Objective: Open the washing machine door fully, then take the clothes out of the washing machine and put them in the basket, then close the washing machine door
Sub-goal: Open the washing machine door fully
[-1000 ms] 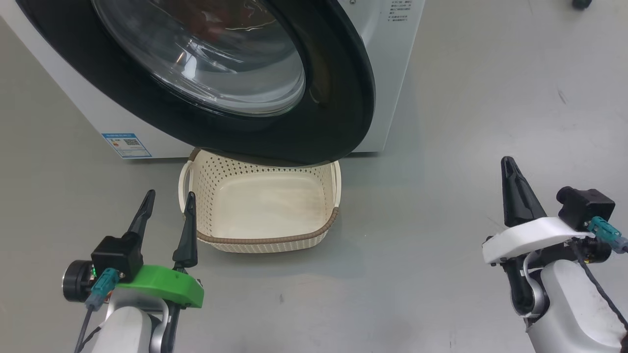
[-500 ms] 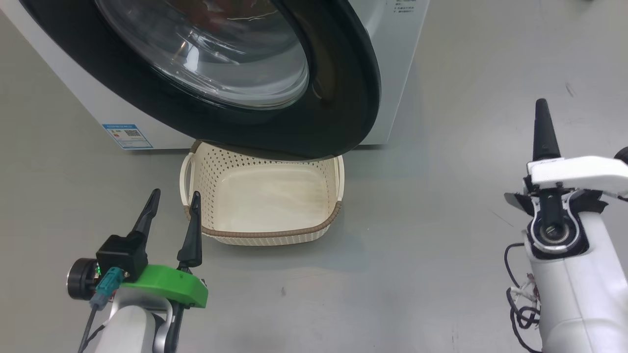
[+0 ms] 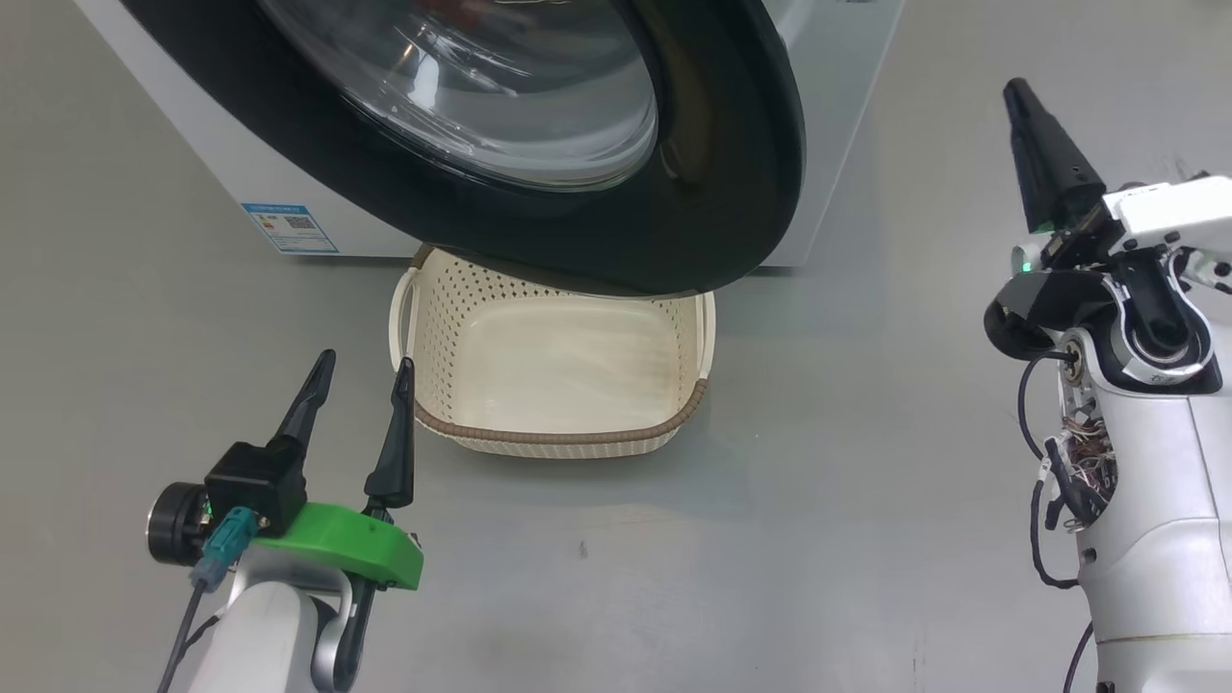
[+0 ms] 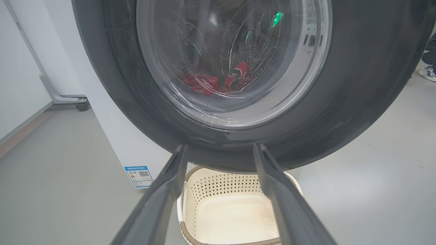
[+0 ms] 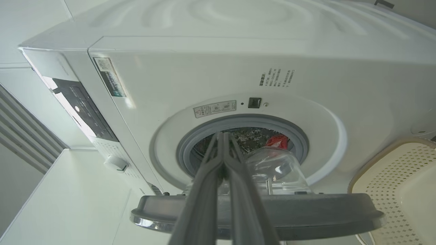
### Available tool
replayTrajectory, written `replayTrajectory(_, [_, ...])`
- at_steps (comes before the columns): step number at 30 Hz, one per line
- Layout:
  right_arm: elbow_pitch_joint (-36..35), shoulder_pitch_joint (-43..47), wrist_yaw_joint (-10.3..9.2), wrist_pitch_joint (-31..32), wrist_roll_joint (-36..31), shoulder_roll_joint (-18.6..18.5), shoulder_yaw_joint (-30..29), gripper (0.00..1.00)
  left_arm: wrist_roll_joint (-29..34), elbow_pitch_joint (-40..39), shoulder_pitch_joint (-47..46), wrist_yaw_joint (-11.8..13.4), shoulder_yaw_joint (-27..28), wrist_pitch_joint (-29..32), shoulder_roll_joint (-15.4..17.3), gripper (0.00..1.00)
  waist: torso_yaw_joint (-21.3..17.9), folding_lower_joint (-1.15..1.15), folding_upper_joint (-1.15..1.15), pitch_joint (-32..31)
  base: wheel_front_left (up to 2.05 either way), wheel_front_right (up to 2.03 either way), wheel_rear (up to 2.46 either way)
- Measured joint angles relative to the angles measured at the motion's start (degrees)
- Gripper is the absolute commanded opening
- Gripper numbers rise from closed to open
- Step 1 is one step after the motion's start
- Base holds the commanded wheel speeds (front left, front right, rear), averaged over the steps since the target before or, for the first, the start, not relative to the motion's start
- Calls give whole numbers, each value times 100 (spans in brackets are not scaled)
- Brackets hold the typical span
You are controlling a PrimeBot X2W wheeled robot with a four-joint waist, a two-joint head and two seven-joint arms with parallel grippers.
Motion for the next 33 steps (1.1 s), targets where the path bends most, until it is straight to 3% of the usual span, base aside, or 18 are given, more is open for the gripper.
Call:
replayTrajectory(15, [658,-760,-506,1257,121,-108,464,0,-166,12,-131,-2,-233,0,0,100,415,0,0,158,0,0,0])
replayTrajectory(33, [1195,-1160,-594,1906,238,-169,638,0,-213,4,-236,19,-241,0,-1,100,633,0,0,313,0,0,0])
